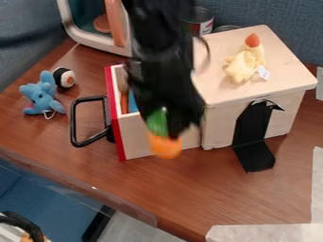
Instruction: Troque o objeto de lugar
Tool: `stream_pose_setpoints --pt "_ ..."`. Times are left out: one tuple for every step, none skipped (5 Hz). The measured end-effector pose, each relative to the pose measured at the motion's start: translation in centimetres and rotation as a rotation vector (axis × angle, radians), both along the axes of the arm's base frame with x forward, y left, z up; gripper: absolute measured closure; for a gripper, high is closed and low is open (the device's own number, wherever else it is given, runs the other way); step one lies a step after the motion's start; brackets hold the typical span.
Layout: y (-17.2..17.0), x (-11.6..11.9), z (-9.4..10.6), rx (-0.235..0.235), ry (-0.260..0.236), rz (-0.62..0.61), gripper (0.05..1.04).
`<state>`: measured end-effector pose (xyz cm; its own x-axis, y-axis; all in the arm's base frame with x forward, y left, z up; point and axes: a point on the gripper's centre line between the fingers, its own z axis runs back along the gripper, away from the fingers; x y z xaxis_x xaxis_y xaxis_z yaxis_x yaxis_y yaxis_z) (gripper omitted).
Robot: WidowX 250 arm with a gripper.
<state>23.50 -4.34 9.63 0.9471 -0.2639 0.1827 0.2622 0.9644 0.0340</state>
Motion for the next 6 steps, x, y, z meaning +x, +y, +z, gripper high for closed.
stream_pose_setpoints --pt "-0.8 0.4 -3.6 0.07 0.044 -0.018 0.496" --pt "-0.9 0.2 -7.3 0.096 0.14 -0.017 0.496" --pt "-0.9 0.5 -7.9 0.108 0.103 -0.016 0.496" --pt "-0.9 0.5 -8.1 0.092 0.114 -0.002 0.42" --pt "-0.5 0.0 -6.6 0.049 0.111 0.02 0.138" --pt "-0.3 0.2 -2.8 -0.012 0.087 0.027 0.075"
